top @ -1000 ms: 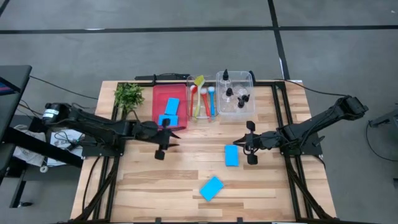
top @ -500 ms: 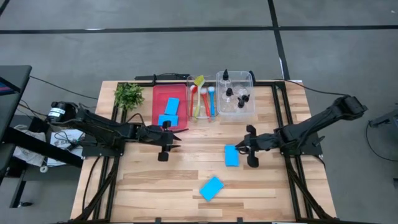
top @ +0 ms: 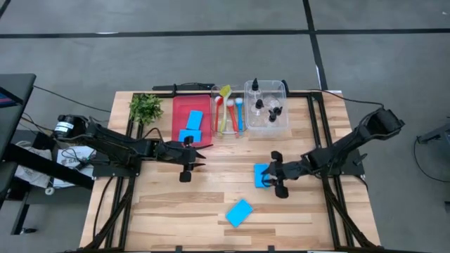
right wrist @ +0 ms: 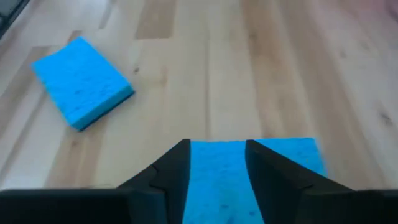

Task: Pick & Place Kitchen Sink Supplies
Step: Put the top blue sponge into the red bin

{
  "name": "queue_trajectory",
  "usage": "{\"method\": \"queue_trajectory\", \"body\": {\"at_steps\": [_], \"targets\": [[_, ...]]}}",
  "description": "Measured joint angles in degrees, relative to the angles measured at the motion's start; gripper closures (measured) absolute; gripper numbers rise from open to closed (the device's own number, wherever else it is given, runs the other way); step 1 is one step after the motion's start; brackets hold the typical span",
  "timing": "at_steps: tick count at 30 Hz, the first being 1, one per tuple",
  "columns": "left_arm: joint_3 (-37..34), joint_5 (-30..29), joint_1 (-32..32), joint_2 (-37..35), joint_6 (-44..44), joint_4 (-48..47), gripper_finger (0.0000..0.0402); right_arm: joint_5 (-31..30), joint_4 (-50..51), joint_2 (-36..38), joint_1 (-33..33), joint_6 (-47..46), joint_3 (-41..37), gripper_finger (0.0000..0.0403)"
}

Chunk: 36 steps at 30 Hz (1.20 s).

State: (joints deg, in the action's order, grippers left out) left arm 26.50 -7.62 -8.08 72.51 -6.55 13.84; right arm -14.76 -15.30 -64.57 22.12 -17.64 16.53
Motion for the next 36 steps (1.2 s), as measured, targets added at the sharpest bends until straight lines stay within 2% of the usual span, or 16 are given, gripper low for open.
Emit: {"method": "queue_trajectory", "body": {"at_steps": [8,18,23,32,36], "targets": [[0.0,0.0,0.0,0.0,0.0,0.5,0.0284,-2.4,-0.4,-5.3,5.0,-2.2,1.5,0.0235],[0.0,0.0,0.0,0.0,1.1,0.9,0.0286,-4.5,-1.8,-16.9,5.5,-6.6,2.0,0.0247],[0.0,0.0,0.0,0.0,1.1,1.2,0.0286,-4.6,-1.6,-20.5,5.6,-6.9,2.0,0.0279],[0.0,0.0,0.0,0.0,1.1,1.7,0.0286,-3.0,-0.2,-17.3,5.4,-2.8,1.6,0.0392],[0.0,0.0,0.0,0.0,1.1,1.7,0.0288,-5.9,0.2,-13.4,5.5,0.9,2.8,0.0393]]}}
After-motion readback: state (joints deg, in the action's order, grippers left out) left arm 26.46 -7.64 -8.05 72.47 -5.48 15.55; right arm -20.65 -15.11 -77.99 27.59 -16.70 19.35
